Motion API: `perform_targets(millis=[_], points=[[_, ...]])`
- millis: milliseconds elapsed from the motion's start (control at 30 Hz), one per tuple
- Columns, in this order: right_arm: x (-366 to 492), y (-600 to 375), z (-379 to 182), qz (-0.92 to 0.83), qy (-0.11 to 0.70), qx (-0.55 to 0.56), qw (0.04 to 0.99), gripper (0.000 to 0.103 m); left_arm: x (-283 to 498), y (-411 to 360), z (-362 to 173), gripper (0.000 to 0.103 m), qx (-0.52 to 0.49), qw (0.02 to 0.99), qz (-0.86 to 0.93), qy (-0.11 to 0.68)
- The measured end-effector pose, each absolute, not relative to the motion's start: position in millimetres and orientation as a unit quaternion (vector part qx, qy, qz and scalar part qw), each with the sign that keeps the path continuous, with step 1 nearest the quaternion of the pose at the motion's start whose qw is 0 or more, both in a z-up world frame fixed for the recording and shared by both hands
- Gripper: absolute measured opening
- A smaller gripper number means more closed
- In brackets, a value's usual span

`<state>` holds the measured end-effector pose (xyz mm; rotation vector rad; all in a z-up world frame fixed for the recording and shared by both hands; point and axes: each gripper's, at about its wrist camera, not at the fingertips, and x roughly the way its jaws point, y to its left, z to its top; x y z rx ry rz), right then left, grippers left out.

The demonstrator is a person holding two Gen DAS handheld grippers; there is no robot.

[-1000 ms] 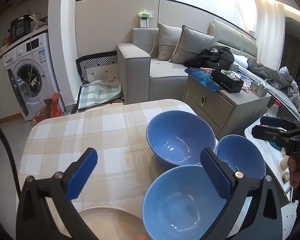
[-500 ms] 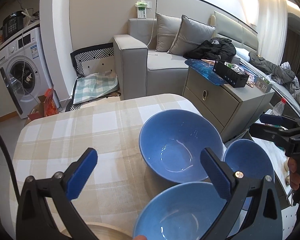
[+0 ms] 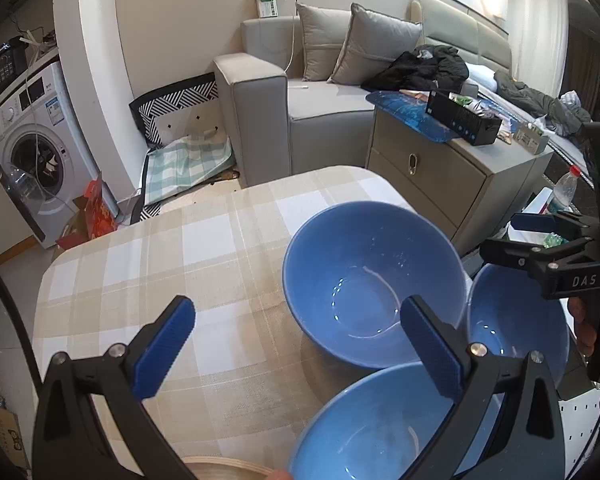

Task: Organize plates and bowls
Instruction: 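Close the right gripper on a blue bowl rim while the left gripper grips it too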

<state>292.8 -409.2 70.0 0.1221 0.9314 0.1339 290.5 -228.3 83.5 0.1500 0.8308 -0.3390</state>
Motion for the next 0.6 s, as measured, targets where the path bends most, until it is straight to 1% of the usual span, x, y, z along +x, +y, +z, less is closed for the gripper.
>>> perform_targets(millis=[600], points=[[319,-413,48,0.069,0.478,0.057,0.874,0.102,314,-246,47,0.103,0.067,0.882,-0.169,0.434]])
